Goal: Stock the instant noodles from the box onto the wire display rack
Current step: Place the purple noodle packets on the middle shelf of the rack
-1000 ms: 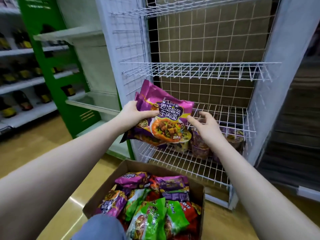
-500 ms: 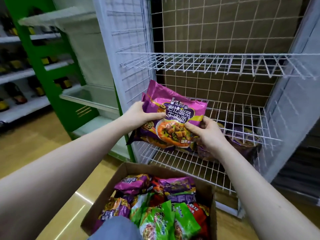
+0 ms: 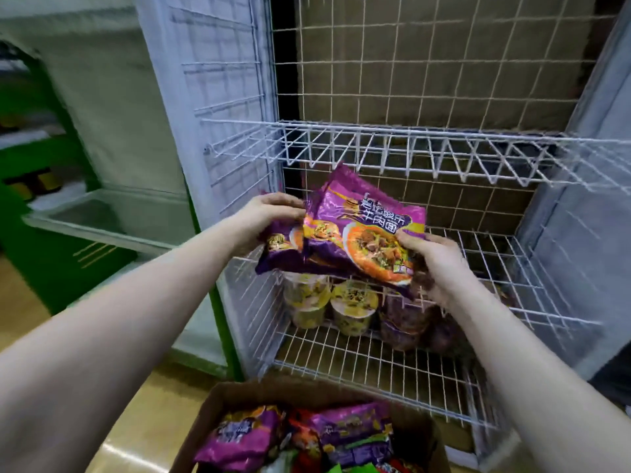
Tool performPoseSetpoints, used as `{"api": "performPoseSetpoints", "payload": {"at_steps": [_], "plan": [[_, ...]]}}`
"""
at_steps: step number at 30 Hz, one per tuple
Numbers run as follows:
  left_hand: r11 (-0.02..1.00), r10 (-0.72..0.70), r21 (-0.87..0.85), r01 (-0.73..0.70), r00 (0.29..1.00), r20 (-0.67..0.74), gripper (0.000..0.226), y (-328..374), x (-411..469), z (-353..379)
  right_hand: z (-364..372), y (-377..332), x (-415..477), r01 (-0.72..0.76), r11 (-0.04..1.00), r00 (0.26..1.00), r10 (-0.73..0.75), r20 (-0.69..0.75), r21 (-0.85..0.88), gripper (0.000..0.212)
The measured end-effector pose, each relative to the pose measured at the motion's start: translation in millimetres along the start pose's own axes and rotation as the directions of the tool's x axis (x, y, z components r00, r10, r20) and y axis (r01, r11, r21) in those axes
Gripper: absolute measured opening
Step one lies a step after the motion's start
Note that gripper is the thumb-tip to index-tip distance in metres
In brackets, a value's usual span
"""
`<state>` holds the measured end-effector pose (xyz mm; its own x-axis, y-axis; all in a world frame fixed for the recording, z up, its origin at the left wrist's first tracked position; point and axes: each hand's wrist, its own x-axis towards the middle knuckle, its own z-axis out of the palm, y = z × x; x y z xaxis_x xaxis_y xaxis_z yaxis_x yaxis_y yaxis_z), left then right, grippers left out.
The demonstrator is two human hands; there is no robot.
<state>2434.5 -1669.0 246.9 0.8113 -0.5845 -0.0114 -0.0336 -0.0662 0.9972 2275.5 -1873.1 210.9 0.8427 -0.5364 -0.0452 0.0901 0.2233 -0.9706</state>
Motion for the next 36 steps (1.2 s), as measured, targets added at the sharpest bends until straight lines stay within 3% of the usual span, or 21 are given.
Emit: {"api": "performPoseSetpoints", "payload": {"at_steps": [5, 7, 9, 12, 13, 15, 16, 20, 23, 26, 29, 36], "plan": [[0.996, 0.032, -0.081, -0.029, 0.999, 0.028, 0.061, -14.5, 44.6, -18.6, -4.4, -6.9, 24.1, -0.012, 0.998, 0.997, 0.007, -0.074, -0.06, 0.003], [0.991, 0.054, -0.124, -0.058, 0.998, -0.035, 0.088, -16.8, 56.9, -18.4, -6.4, -8.7, 34.4, 0.007, 0.994, 0.996, -0.016, -0.085, -0.106, 0.006], [0.987, 0.058, -0.146, -0.074, 0.992, -0.112, 0.101, -20.7, 69.4, -18.0, -7.4, -7.3, 40.9, 0.002, 0.99, 0.994, -0.017, -0.111, -0.14, 0.007], [0.998, 0.007, -0.062, -0.022, 0.973, -0.229, 0.126, -31.3, 85.0, -17.7, -10.0, 0.7, 47.0, -0.009, 0.992, 0.986, -0.012, -0.169, -0.124, 0.005], [1.0, 0.012, -0.022, -0.017, 0.97, -0.242, 0.113, -35.2, 89.4, -17.8, -11.2, 4.2, 49.2, -0.004, 0.992, 0.981, -0.021, -0.193, -0.126, 0.005], [1.0, 0.029, 0.016, -0.026, 0.966, -0.256, 0.061, -41.0, 95.1, -16.2, -11.0, 8.8, 53.4, 0.021, 0.989, 0.968, -0.057, -0.244, -0.148, 0.007], [0.999, 0.036, 0.028, -0.029, 0.963, -0.266, 0.053, -43.0, 98.6, -16.3, -10.0, 10.7, 56.0, 0.038, 0.986, 0.96, -0.08, -0.268, -0.16, 0.008], [0.994, 0.078, -0.053, -0.096, 0.956, -0.282, 0.066, -50.2, 111.5, -14.8, -3.7, 20.1, 72.0, 0.124, 0.972, 0.925, -0.187, -0.331, -0.2, 0.024], [0.988, 0.058, -0.121, -0.093, 0.963, -0.263, 0.049, -52.5, 120.4, -16.4, 2.9, 25.8, 89.3, 0.123, 0.956, 0.887, -0.226, -0.402, -0.264, 0.037], [0.984, 0.072, -0.147, -0.103, 0.976, -0.207, 0.047, -54.3, 135.8, -21.0, 3.8, 31.7, 103.1, 0.119, 0.956, 0.866, -0.233, -0.442, -0.269, 0.035], [0.979, 0.1, -0.157, -0.129, 0.979, -0.18, 0.059, -54.4, 152.7, -23.0, 1.9, 31.3, 109.9, 0.124, 0.963, 0.87, -0.222, -0.441, -0.239, 0.034], [0.984, 0.163, -0.025, -0.177, 0.944, -0.286, 0.069, -58.3, 183.2, -20.1, -12.4, 21.2, 127.7, 0.158, 0.951, 0.858, -0.266, -0.439, -0.267, 0.03]]}}
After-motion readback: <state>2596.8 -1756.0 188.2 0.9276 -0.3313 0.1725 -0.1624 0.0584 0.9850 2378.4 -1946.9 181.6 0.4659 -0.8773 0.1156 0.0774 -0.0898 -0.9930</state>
